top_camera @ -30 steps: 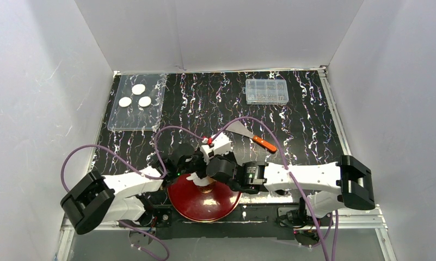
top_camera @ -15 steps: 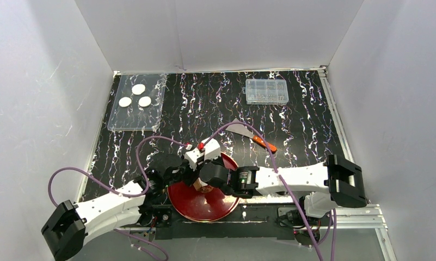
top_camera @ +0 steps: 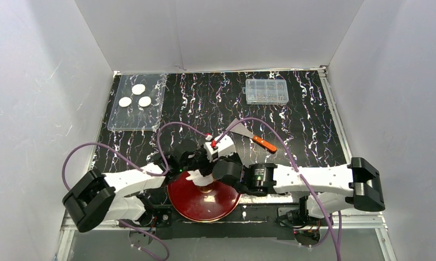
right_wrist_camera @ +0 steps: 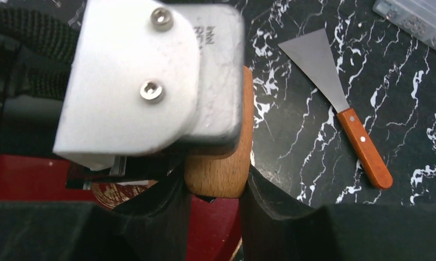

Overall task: Roll out the dumpling wrappers from the dough
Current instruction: Flatten out the dough on the work surface.

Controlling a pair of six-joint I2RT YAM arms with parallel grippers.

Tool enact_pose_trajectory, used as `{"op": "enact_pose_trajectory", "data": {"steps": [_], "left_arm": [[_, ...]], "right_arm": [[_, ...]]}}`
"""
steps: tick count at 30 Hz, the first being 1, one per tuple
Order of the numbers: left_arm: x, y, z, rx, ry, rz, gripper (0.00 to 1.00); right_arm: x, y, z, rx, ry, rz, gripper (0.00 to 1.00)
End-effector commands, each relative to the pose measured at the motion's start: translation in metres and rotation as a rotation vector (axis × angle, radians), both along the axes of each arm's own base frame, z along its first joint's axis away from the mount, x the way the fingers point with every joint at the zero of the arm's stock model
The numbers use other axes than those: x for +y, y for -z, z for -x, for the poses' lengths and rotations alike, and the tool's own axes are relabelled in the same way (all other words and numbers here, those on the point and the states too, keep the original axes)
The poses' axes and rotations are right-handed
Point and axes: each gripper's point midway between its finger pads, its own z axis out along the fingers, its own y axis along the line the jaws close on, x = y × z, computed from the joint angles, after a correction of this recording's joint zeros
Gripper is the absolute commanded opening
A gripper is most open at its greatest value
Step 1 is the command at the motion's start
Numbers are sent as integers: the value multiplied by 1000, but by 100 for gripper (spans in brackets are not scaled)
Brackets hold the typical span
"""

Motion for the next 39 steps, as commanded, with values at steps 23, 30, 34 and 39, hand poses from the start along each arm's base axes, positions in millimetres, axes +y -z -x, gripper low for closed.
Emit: {"op": "enact_pose_trajectory", "data": {"steps": [23,30,34,39], "left_arm": [[63,-20,-36,-163,-373,15,0],[45,-56,-41,-194,-329,92,0],[42,-67,-43,-201,-331,113,0],[47,-80,-52,-223,-355,108,0]], "right_arm": [[80,1,95,254,-384,-158,1],[25,-56,66,152,-285,-240,1],[-12,-70,51,147,-211,-283,1],[-41,-85,31,167,-118,-360,12]]}}
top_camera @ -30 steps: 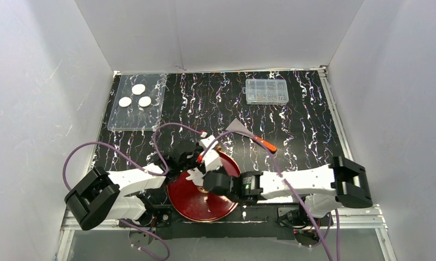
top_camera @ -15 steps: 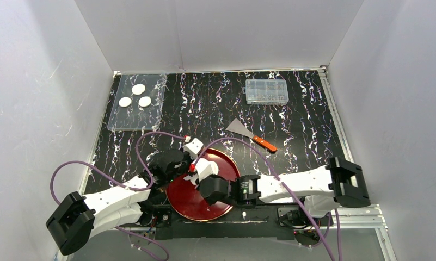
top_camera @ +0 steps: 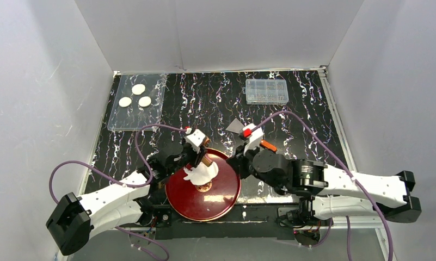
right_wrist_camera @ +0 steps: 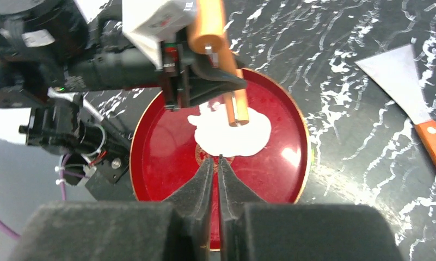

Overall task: Roll out the dumpling wrappers from the dough
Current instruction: Flatten out the dough on the work surface, then place the rolling pin at the center of the board.

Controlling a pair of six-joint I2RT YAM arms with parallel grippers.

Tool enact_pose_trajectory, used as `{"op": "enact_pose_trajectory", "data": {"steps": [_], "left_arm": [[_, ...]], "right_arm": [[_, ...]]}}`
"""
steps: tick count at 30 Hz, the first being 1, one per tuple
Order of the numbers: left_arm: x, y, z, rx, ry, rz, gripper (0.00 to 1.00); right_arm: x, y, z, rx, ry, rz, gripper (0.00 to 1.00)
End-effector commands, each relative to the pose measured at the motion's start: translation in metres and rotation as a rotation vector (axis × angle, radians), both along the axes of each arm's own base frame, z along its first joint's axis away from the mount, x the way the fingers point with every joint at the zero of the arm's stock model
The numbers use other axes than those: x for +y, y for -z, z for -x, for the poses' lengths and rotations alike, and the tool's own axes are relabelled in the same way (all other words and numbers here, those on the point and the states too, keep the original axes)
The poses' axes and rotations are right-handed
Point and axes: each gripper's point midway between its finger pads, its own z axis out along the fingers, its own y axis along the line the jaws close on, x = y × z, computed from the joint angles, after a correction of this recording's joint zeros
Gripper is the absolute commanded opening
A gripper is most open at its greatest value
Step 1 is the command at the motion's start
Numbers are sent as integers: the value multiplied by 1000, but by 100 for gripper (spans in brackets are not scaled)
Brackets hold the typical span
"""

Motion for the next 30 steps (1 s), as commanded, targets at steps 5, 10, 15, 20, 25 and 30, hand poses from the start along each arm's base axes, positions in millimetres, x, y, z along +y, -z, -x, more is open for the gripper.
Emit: {"op": "enact_pose_trajectory", "data": {"steps": [5,10,15,20,25,30], "left_arm": [[19,-43,-21,26,-62,-15,0],[49,-36,-21,181,-27,-129,0],[91,-18,-23,433,22,-281,0],[135,0,-38,538,-53,-379,0],[165,27,-30,690,-151,-455,0],[187,47,-32,778,-220,-493,0]], "right_arm": [[-47,-4,-42,77,185,-10,41],[-76,-3,-69,164,293,91,60],[-133,20,-77,320,512,229,72],[-170,68,-57,512,615,276,74],[-199,99,-43,603,783,174,74],[-224,116,-37,644,903,144,78]]}}
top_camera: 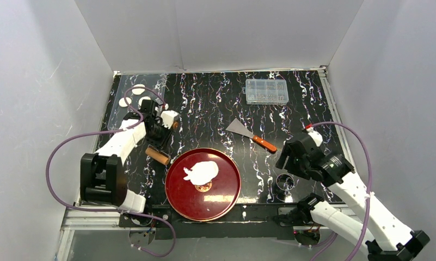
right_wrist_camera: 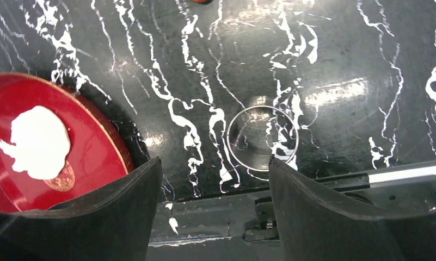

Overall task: Roll out the dumpling wrappers from the dough
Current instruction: Place the rolling pin at the center of the board.

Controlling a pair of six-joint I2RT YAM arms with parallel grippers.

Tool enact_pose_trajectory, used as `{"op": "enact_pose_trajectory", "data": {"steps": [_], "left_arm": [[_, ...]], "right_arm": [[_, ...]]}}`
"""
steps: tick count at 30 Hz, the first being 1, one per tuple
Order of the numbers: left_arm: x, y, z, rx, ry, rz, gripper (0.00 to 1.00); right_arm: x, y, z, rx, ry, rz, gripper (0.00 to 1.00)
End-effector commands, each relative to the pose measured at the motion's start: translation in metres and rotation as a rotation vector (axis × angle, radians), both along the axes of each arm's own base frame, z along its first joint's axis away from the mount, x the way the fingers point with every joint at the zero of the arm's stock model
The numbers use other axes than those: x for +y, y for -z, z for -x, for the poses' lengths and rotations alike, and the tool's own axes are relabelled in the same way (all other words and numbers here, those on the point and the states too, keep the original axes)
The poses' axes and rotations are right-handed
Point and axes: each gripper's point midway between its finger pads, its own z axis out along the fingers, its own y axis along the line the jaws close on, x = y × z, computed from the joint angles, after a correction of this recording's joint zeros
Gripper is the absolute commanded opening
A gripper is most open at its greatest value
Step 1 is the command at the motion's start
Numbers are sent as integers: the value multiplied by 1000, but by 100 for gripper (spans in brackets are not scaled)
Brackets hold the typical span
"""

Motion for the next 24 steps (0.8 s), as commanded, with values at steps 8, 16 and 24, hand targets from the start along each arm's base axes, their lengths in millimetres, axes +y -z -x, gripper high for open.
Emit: {"op": "enact_pose_trajectory", "data": {"steps": [8,16,24], "left_arm": [[54,27,13,250,45,-151,0],[62,42,28,405,18,-199,15],[54,31,27,334,11,-154,43]], "right_arm": [[-44,27,4,176,223,65,82],[-45,62,14,249,310,13,76],[-39,89,19,335,330,7,55]]}}
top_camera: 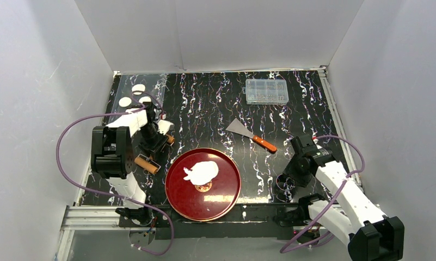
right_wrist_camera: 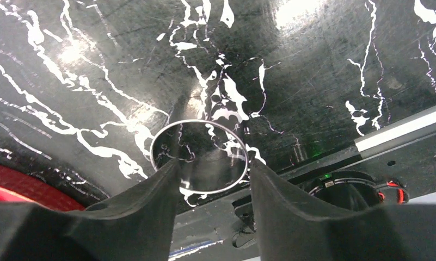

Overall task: Roll out the dumpling wrappers from the dough
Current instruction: Place the rolling pin at the center of the board, then pick up the dumpling mold from the center of the board, then press the dumpling wrapper on the work surface.

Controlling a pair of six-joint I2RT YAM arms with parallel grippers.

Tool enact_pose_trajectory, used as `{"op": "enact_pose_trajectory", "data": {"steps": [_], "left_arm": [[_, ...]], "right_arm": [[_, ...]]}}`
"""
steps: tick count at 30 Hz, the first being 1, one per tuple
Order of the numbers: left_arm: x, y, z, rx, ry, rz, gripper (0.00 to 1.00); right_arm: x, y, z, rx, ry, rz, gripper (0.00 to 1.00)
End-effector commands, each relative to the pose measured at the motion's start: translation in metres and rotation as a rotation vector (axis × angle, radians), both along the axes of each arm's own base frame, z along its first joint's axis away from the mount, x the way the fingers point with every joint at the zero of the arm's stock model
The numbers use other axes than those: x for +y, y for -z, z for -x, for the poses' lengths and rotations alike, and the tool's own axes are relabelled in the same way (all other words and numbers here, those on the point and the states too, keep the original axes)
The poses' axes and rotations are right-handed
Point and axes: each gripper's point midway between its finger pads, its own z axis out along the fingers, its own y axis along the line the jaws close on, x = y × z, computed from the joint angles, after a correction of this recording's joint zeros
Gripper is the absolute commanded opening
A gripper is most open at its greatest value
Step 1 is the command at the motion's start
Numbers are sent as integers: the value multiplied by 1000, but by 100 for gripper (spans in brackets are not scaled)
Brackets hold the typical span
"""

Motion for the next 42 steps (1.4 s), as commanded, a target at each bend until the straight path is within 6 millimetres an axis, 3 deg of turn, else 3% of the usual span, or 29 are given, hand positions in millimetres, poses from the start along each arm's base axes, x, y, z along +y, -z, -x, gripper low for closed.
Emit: {"op": "enact_pose_trajectory", "data": {"steps": [1,4,10,14,16,18,21,25,28,30,31,32,33,34,35,37,39,42], "left_arm": [[-7,-23,5,-51,-5,42,47],[-12,-34,7,-58,-7,72,58],[-26,-63,-1,-124,-37,143,62],[-42,-93,-8,-162,-58,231,72],[-51,-106,-8,-165,-67,275,79],[-57,-117,-12,-177,-91,309,85],[-70,-128,-14,-179,-132,376,88],[-84,-135,-14,-164,-185,448,88],[-89,-131,-9,-136,-203,463,87],[-87,-126,-6,-125,-210,448,87],[-85,-124,-4,-120,-221,438,87],[-89,-124,-2,-113,-238,457,86],[-92,-124,0,-105,-249,470,85],[-94,-121,5,-78,-274,479,85],[-95,-117,8,-63,-289,477,85],[-95,-114,13,-48,-300,478,85],[-94,-109,15,-39,-304,468,85],[-93,-106,15,-29,-310,460,85]], "right_arm": [[1,16,1,8,36,-11,53],[-3,19,1,21,57,13,50],[1,24,1,44,37,3,47],[12,33,-6,43,23,-44,12],[9,29,-8,50,2,-18,1],[6,18,-15,28,-25,6,1],[10,-11,-34,-62,-81,3,1],[37,-63,-64,-234,-242,-40,1],[68,-88,-75,-277,-375,-59,1],[114,-105,-77,-296,-559,-67,1],[161,-117,-74,-309,-727,-99,1],[232,-127,-64,-309,-964,-166,1],[263,-125,-58,-307,-1069,-159,1],[309,-117,-47,-281,-1214,-155,1],[335,-118,-38,-279,-1297,-173,1],[361,-102,-29,-239,-1388,-156,1],[376,-81,-23,-203,-1438,-142,1],[365,-62,-33,-181,-1393,-49,1]]}}
